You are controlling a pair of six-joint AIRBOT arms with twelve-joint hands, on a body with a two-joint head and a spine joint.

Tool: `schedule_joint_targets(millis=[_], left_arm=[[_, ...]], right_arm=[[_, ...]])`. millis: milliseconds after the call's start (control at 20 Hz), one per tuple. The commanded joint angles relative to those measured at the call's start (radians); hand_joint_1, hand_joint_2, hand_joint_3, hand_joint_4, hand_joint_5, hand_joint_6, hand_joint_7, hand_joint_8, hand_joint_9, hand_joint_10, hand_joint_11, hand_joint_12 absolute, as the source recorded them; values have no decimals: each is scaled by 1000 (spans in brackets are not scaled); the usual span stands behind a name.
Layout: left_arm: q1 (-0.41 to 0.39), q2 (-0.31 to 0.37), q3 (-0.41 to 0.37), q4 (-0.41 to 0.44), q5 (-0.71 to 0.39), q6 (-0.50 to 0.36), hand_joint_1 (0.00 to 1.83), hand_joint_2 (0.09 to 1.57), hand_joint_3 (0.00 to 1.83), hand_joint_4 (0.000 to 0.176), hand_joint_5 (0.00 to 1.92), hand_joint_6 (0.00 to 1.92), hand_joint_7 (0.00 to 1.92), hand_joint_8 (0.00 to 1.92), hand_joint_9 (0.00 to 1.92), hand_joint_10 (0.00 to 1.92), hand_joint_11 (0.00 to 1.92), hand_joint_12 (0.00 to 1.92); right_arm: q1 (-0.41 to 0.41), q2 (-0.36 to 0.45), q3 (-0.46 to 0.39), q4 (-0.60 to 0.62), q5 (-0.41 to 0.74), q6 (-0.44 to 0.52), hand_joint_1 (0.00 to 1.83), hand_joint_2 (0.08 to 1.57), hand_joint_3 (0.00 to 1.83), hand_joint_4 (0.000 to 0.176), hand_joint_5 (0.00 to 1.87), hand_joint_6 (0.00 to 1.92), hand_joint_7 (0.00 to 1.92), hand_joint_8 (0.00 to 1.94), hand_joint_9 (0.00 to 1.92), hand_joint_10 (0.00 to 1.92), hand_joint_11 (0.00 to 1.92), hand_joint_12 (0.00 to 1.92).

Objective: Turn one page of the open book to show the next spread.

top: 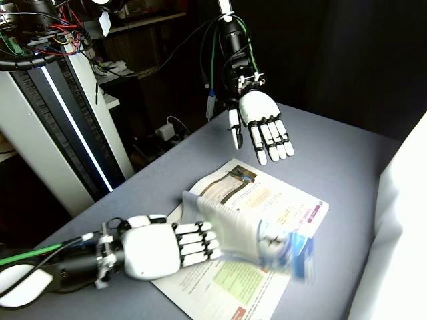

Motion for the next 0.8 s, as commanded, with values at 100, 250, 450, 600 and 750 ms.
schedule_joint_targets(millis=[100, 250, 450, 600, 750], left_arm=[[17, -1, 0, -47, -136, -2, 229, 1481, 1, 1, 118, 11, 54, 8, 10, 3, 0, 0], [19, -7, 3, -48, -137, -2, 39, 1494, 7, 0, 70, 3, 27, 3, 0, 0, 0, 0], [19, -16, 12, -45, -141, -2, 252, 1426, 1, 0, 0, 0, 0, 0, 0, 0, 0, 0], [19, -23, 20, -39, -139, -8, 395, 1561, 230, 0, 124, 12, 30, 2, 59, 9, 23, 19], [18, -29, 25, -39, -140, -10, 2, 1325, 0, 119, 6, 0, 3, 0, 7, 0, 6, 32]], right_arm=[[44, -32, 20, 93, 157, -44, 0, 1267, 0, 0, 0, 0, 0, 0, 0, 0, 0, 0], [87, -82, 53, 100, 201, -48, 0, 1249, 0, 0, 0, 0, 0, 0, 0, 0, 0, 0], [146, -151, 90, 100, 254, -60, 0, 1223, 0, 0, 0, 0, 0, 0, 0, 0, 0, 0], [196, -177, 107, 85, 285, -60, 0, 1219, 0, 0, 0, 0, 0, 0, 0, 0, 0, 0], [254, -187, 107, 77, 314, -65, 0, 1250, 2, 0, 0, 0, 0, 0, 0, 0, 1, 0]])
